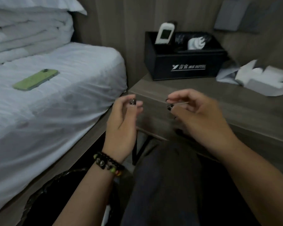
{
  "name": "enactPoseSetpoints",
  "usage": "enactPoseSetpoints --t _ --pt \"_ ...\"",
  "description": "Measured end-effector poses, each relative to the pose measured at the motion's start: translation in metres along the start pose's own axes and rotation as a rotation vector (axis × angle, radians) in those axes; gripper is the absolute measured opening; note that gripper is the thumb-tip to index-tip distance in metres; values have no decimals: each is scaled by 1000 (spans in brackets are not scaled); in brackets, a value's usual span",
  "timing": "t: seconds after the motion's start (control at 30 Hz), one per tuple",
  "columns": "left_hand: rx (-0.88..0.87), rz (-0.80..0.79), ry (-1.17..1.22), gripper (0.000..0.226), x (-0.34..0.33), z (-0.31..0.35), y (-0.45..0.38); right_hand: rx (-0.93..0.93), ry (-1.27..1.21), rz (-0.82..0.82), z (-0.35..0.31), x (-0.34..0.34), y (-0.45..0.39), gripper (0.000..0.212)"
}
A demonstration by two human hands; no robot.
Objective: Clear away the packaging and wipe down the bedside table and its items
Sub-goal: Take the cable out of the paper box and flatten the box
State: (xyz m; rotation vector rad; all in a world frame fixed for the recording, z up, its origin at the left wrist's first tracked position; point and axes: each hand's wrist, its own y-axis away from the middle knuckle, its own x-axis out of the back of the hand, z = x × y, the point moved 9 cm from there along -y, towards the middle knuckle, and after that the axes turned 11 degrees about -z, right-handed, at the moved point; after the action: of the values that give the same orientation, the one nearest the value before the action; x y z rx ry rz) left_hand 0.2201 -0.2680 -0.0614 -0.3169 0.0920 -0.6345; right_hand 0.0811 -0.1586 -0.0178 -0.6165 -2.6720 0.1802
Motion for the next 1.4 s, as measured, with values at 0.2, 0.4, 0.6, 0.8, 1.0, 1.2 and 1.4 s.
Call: enactPoseSetpoints --t 0.2,0.4,0.6,0.8,1.0,1.2,1.4 --pt "-132 -234 134 20 -137 44 -37 -62 91 233 -5 97 50 22" --pt "-138 -297 129 21 -201 43 -83 -141 374 431 -8 186 56 20" --pt "-168 -318 204 19 -214 38 -129 -267 628 696 -13 294 -6 44" --pt "-183 -339 203 22 -209 25 -142 -806 445 774 111 345 -45 79" --pt "-237 -352 211 25 -213 27 -144 -884 496 723 130 367 -47 34" --pt "-267 -407 220 23 -226 32 -135 -723 245 888 114 387 -20 35" --pt "-224 -349 271 24 -227 40 -127 -412 1 882 63 365 4 37"
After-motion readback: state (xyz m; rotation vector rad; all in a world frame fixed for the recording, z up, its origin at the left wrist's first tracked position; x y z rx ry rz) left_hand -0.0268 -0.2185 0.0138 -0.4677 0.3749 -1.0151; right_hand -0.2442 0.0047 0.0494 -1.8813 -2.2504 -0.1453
